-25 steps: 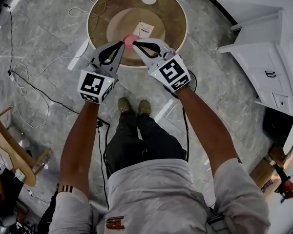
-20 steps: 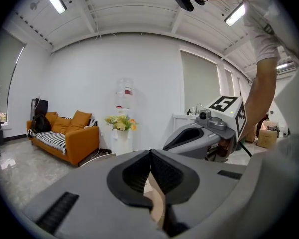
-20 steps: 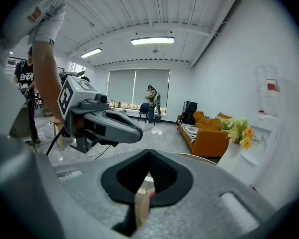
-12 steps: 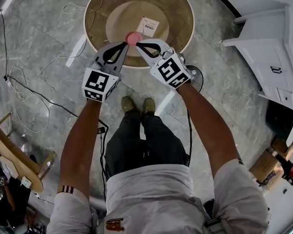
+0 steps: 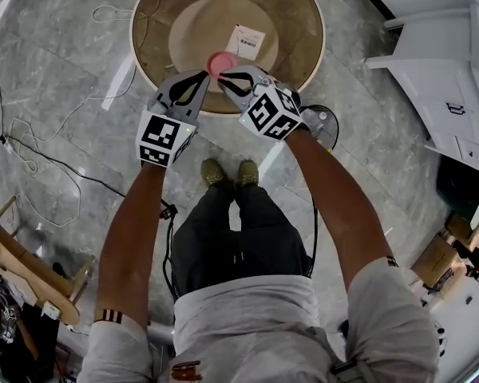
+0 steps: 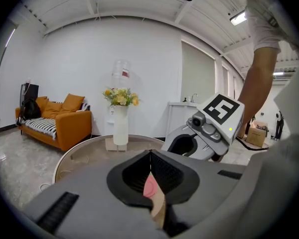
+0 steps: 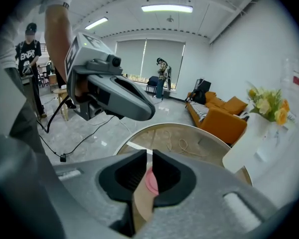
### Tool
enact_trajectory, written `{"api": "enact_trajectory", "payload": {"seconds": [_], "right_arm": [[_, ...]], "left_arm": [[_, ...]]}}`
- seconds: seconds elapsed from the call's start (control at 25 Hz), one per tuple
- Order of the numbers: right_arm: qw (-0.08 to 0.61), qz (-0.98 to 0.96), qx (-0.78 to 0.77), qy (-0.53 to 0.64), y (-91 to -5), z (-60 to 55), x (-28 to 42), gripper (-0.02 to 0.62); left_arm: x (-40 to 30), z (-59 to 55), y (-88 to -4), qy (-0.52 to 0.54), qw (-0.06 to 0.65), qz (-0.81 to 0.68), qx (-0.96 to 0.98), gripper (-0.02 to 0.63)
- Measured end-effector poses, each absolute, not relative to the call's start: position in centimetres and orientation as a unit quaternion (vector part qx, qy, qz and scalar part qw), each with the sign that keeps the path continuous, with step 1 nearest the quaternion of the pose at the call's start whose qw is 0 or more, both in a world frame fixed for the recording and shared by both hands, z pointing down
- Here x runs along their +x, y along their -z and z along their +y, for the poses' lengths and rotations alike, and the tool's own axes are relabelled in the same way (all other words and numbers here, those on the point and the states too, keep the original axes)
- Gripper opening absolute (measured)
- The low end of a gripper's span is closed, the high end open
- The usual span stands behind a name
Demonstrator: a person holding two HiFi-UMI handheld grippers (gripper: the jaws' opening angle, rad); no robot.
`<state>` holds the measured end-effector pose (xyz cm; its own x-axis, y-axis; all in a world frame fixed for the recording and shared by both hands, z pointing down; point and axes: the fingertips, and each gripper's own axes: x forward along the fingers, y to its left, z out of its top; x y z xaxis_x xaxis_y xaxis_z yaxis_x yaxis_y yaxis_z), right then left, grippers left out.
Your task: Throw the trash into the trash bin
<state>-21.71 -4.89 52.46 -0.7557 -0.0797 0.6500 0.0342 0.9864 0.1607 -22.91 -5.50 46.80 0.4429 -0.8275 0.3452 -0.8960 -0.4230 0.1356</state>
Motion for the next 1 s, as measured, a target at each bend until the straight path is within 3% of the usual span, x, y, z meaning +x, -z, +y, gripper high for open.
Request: {"api": "enact_trajectory", "payload": {"seconds": [0.72,1.0], "right_arm": [[0.493,-0.862,-0.052,0.109,-64.2,-5.1,-22.3,0.069],[0.514,-0.849,-0.040,0.116,-65.7,-5.4,-21.9,0.012]], "left_arm": [[-24.1,-6.6,-50.3,-0.122,0.149,-0.491,0.849,0.000],[-24.5,-6.3,-50.1,-0.113,0.154,-0.491,0.850,0.000]]}}
